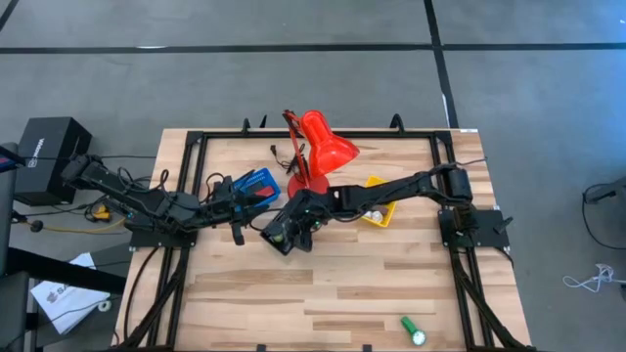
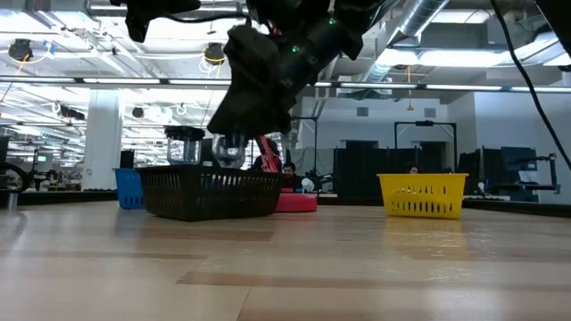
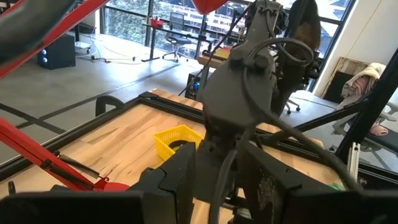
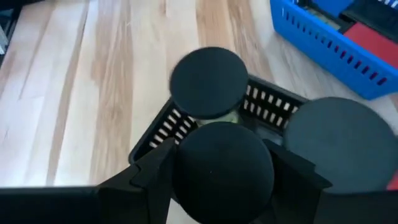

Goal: Pick & Place Office items
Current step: Put the blue hourglass into the black bin

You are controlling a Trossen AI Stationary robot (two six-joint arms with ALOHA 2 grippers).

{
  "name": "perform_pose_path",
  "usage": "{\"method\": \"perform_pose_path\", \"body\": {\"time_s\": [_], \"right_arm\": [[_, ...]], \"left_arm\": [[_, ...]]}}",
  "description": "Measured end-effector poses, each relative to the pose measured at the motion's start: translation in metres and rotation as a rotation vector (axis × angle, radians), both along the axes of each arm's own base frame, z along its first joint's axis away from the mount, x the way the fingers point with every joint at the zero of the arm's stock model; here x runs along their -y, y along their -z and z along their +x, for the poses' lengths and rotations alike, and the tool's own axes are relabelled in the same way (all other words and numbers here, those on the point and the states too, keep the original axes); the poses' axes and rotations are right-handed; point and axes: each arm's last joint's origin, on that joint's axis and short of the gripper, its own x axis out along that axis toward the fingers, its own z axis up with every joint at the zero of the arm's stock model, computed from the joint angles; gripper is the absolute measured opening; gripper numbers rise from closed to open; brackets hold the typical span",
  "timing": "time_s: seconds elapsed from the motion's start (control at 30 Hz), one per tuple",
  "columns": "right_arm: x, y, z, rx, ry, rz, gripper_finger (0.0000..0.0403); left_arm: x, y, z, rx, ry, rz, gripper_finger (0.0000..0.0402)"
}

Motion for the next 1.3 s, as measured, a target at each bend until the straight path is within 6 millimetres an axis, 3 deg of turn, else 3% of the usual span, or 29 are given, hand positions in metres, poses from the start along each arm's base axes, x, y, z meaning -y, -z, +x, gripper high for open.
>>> {"method": "perform_pose_path", "body": {"time_s": [0.43,0.73,1.03,1.3], "right_arm": [[0.000,0.008,0.003,-0.016,0.000,0.003,0.0199],[0.000,0.008,0.000,-0.030,-0.003,0.000,0.0255],[0.000,0.008,0.000,-0.033,-0.008,0.007,0.0259],[0.000,0.016,-0.009,-0.157,-0.016,0.015,0.0260]], "left_arm": [[0.000,0.000,0.000,0.000,0.000,0.000,0.0113],[0.000,0.000,0.000,-0.001,0.000,0.000,0.0113],[0.000,0.000,0.000,-0.001,0.000,0.000,0.0113],[0.000,0.000,0.000,-0.001,0.000,0.000,0.0113]]}}
